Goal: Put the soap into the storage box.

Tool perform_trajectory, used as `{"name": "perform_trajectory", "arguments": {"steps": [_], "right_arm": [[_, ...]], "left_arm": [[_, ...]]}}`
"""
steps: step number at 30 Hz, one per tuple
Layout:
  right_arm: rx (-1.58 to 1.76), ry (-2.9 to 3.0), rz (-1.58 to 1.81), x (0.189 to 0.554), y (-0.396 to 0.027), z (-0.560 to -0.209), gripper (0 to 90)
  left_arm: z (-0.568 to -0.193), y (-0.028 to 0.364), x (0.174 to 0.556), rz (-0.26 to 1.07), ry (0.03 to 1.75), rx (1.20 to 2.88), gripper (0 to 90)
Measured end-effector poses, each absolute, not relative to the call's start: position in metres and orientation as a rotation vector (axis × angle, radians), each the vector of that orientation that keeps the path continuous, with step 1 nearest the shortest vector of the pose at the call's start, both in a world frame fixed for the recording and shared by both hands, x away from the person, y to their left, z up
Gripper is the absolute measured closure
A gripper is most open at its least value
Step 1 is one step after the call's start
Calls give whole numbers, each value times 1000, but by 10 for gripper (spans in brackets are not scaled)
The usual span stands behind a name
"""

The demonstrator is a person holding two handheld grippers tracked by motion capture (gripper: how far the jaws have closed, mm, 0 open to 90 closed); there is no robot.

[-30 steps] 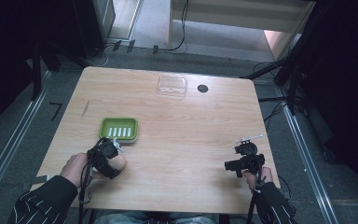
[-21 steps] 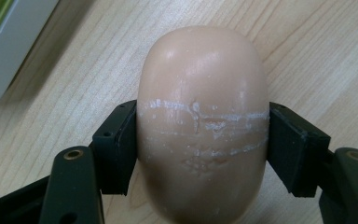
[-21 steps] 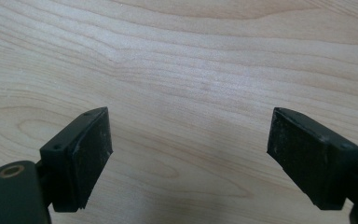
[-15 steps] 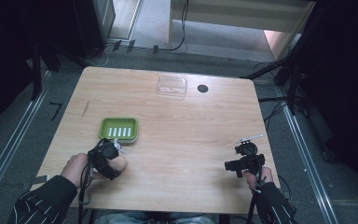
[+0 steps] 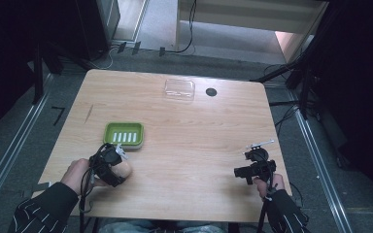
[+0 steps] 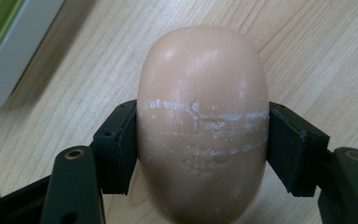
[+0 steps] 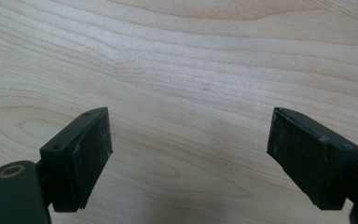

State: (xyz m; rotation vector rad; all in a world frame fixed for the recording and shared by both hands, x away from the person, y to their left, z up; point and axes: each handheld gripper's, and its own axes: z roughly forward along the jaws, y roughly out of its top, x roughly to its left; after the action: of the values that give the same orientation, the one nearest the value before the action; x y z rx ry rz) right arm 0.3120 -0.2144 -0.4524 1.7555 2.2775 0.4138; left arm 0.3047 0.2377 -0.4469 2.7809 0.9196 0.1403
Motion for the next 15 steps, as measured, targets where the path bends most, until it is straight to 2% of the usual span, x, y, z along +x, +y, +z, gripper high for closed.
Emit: {"name": "perform_trajectory", "arguments": {"steps": [15], "right_arm": [[1746, 2285, 414, 313, -213, -453, 144]], "left_arm": [[-433, 248, 307, 170, 847, 2767, 335]]}}
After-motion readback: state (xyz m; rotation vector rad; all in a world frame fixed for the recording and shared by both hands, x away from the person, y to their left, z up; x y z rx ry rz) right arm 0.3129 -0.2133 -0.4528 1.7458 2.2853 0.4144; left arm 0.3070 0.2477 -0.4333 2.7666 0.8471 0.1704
